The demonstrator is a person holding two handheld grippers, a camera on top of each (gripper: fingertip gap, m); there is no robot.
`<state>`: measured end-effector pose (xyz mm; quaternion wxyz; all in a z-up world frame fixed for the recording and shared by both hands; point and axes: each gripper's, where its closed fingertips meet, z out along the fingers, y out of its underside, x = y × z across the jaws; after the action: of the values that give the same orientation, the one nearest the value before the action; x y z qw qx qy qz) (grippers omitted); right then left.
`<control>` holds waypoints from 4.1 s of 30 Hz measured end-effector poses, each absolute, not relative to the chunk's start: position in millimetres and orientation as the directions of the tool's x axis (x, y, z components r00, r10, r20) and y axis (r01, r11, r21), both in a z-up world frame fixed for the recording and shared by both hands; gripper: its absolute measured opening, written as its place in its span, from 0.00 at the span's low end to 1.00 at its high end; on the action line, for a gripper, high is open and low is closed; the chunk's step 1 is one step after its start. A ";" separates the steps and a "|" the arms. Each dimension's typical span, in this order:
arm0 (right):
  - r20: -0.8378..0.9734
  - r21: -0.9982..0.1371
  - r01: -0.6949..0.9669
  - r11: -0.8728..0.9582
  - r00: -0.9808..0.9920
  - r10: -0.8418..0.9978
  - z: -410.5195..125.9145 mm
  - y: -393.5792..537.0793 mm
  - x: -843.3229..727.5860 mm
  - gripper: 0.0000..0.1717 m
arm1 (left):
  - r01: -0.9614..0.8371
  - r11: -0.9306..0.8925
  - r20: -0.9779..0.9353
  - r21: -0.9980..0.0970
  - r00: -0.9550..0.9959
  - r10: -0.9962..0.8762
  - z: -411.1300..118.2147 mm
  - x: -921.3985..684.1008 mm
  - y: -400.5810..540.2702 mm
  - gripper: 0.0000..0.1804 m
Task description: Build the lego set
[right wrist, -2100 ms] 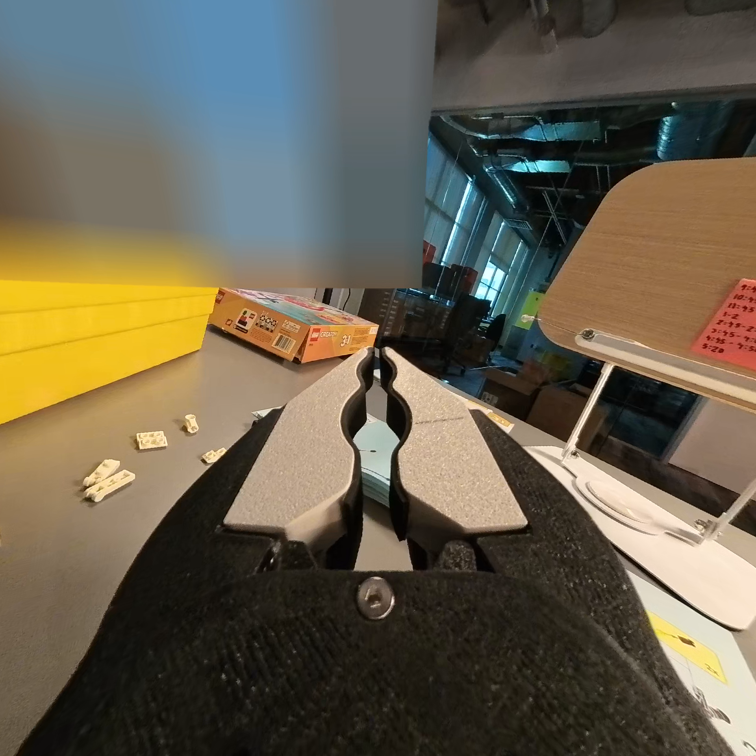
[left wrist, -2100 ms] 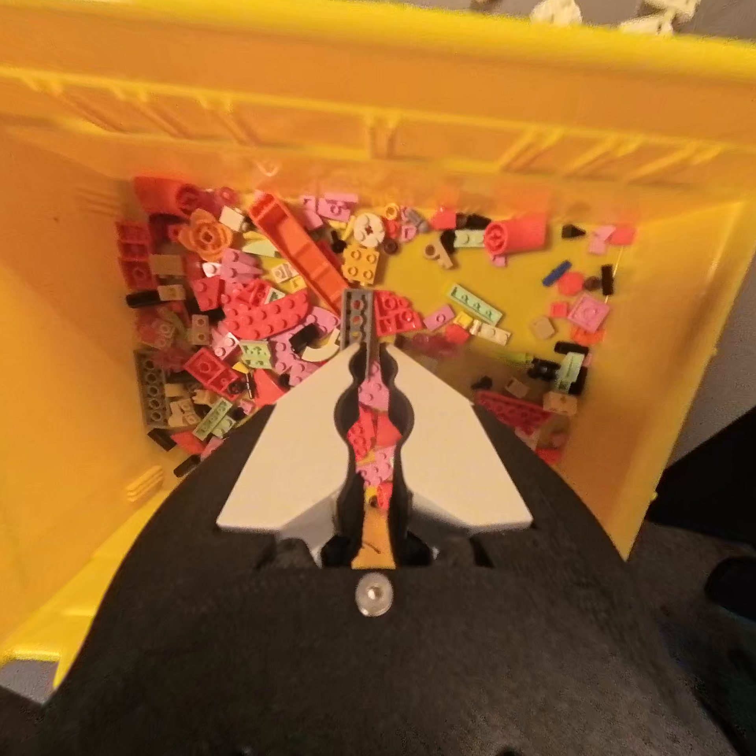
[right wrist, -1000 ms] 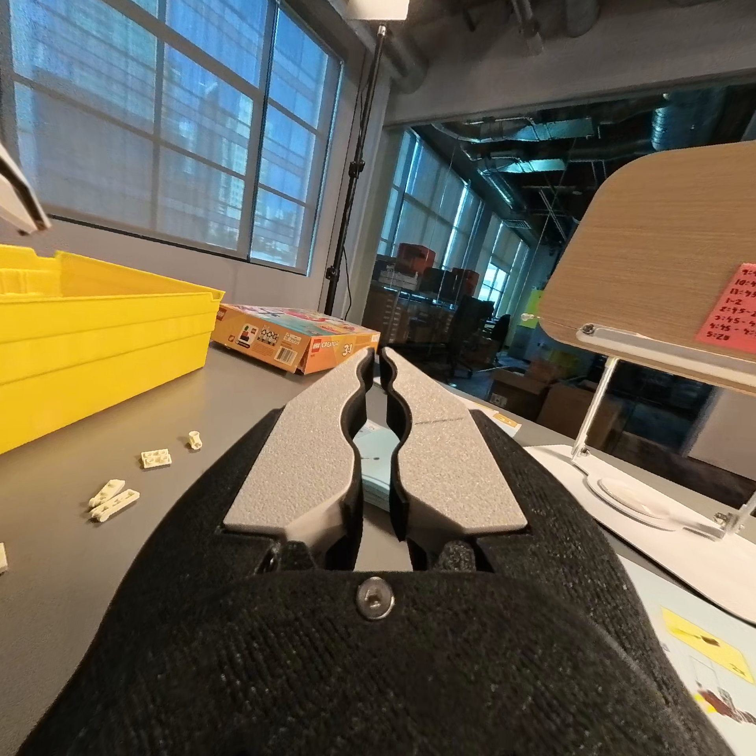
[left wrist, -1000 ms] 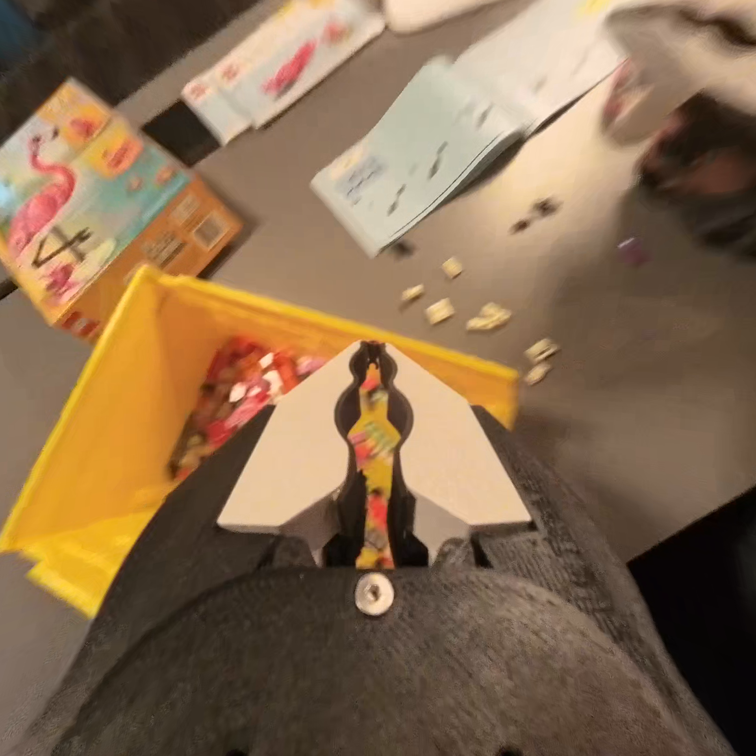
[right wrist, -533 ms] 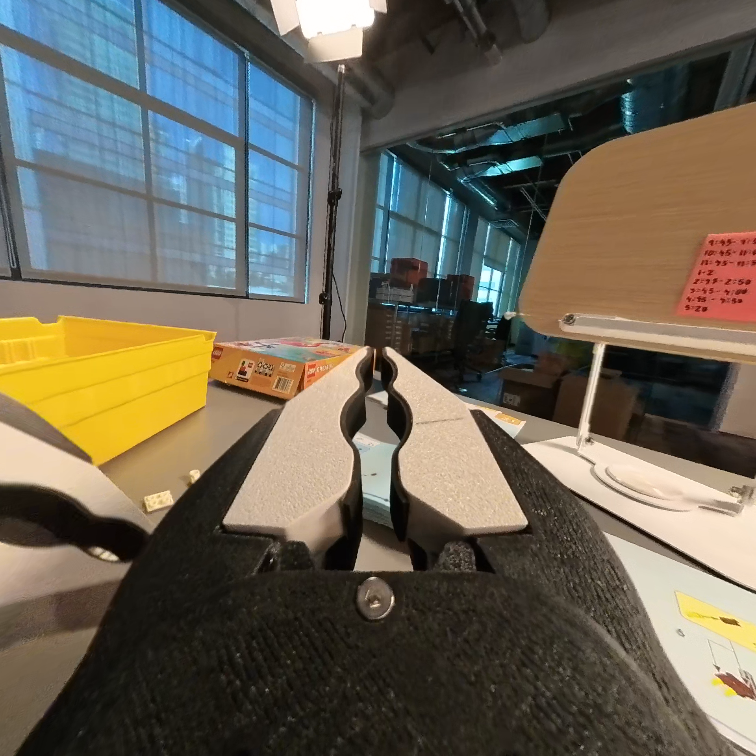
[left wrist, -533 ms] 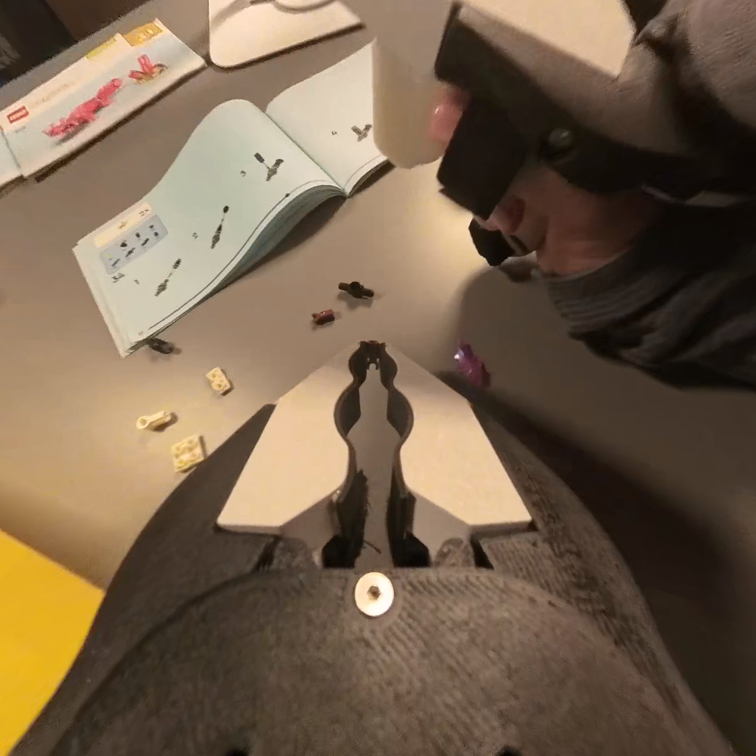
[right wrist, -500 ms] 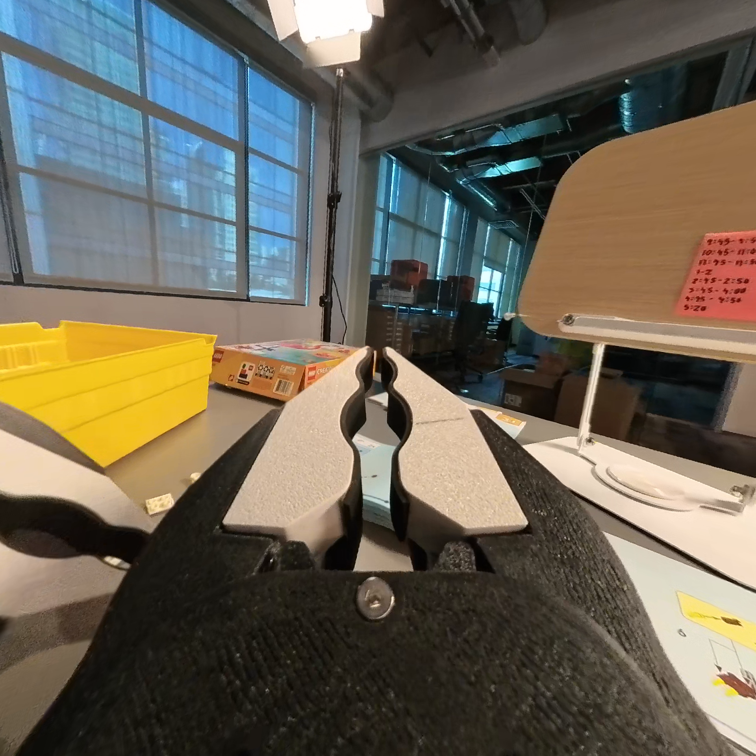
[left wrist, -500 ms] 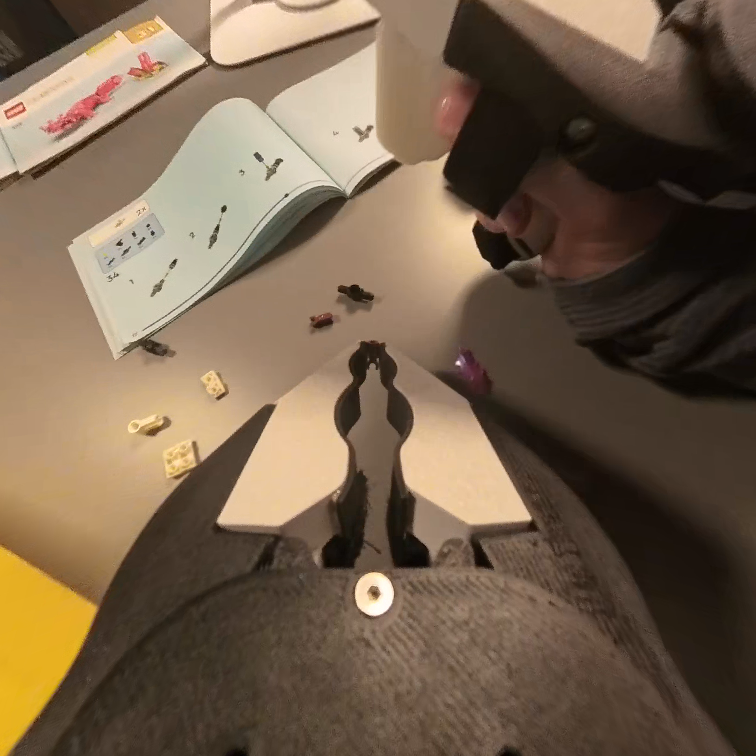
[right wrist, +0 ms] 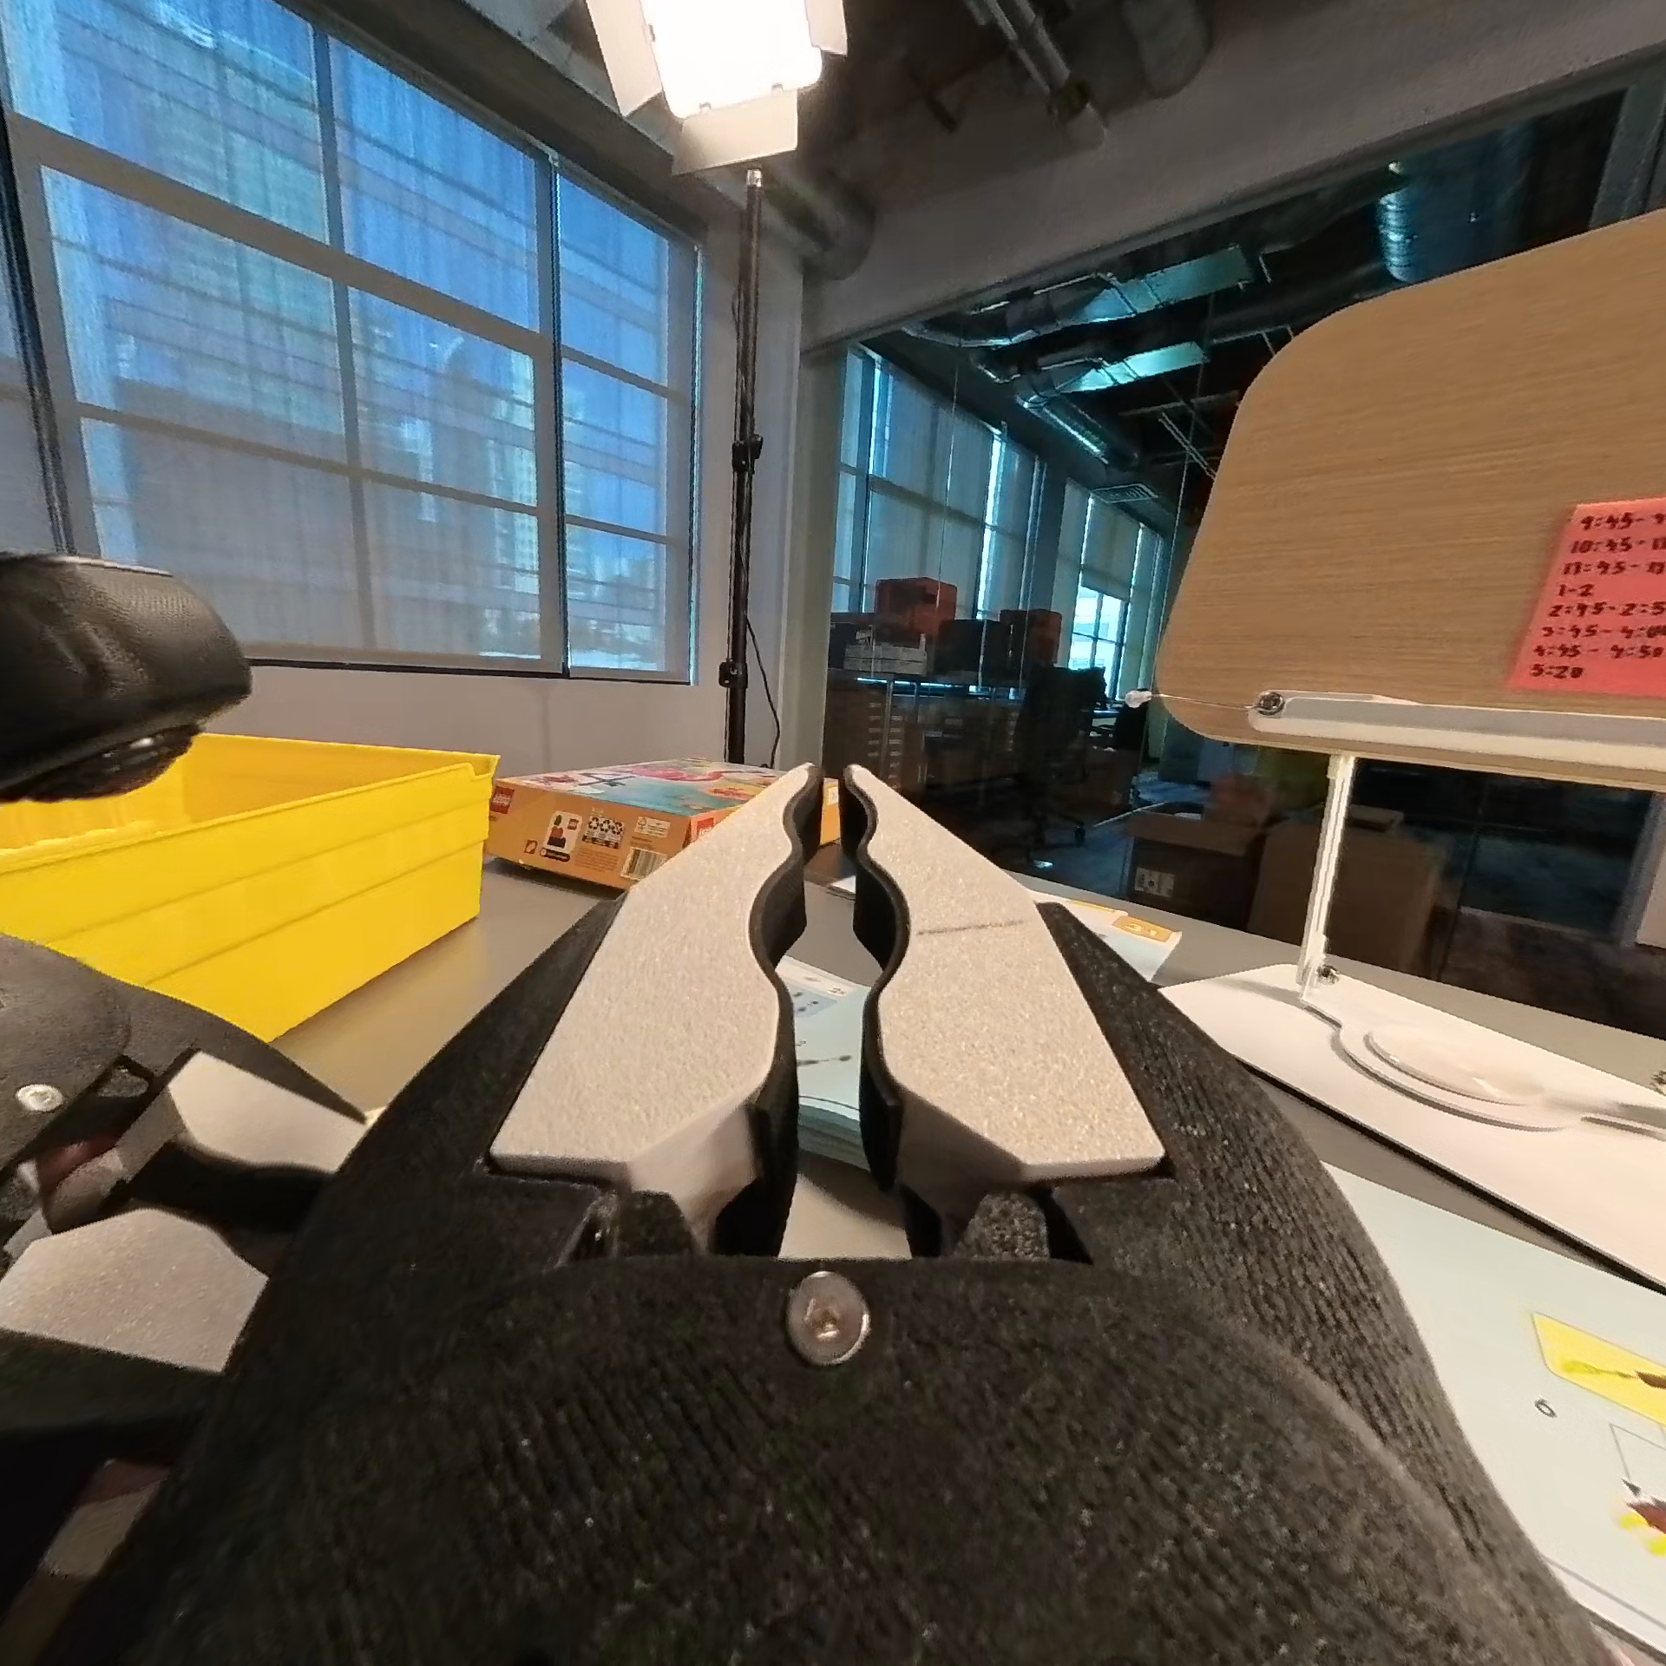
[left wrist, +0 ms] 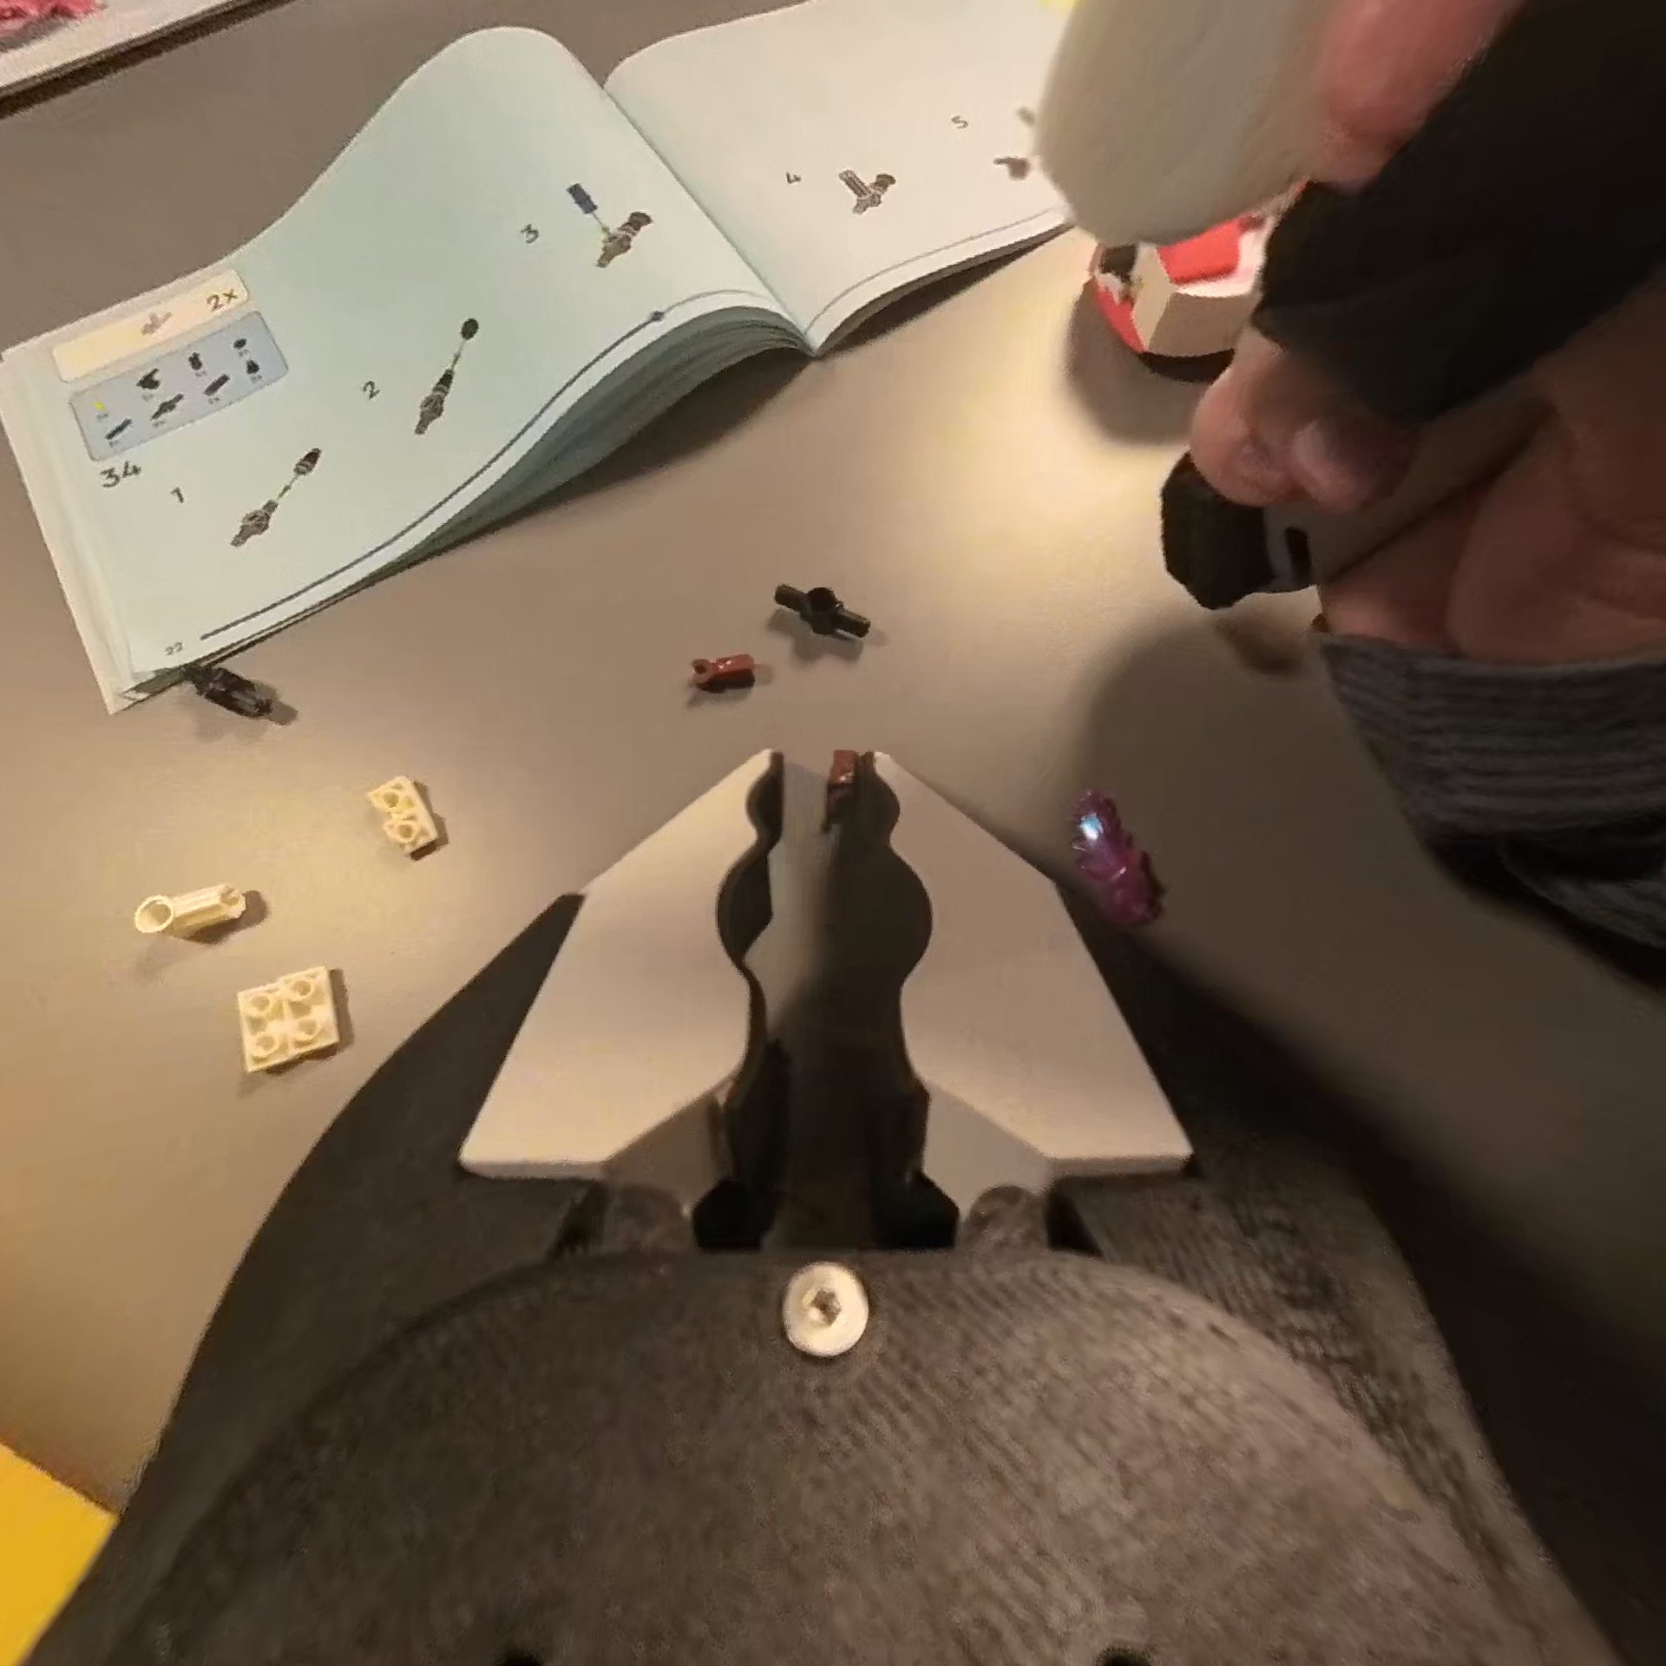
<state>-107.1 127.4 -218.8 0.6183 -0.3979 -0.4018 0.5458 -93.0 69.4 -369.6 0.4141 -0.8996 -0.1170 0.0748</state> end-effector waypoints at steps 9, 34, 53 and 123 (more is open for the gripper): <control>0.075 -0.932 -0.348 0.099 0.081 0.994 -220.8 125.9 -108.4 0.01 | 0.163 -0.623 -0.023 -0.765 0.960 0.279 -369.3 -94.5 67.7 0.20; 0.408 -0.868 -0.240 0.435 0.156 0.899 -238.3 102.6 -111.4 0.00 | 0.033 -0.099 -0.015 -0.995 0.893 0.450 -232.9 -102.2 -133.4 0.22; 0.460 -0.860 -0.135 0.493 0.216 0.861 -248.8 113.3 -121.4 0.00 | 0.196 -0.893 0.038 -0.406 0.979 0.198 -297.7 -219.5 -190.5 0.15; 0.340 -0.903 -0.220 0.370 0.164 0.926 -241.2 115.0 -115.8 0.00 | 0.010 -0.693 -0.184 -0.720 0.961 0.205 -234.7 -270.3 -79.4 0.04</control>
<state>-115.8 115.0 -241.2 0.6705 -0.3639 -0.4853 0.4271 -270.3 -79.4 -234.7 0.3870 -0.9115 -0.0592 0.1261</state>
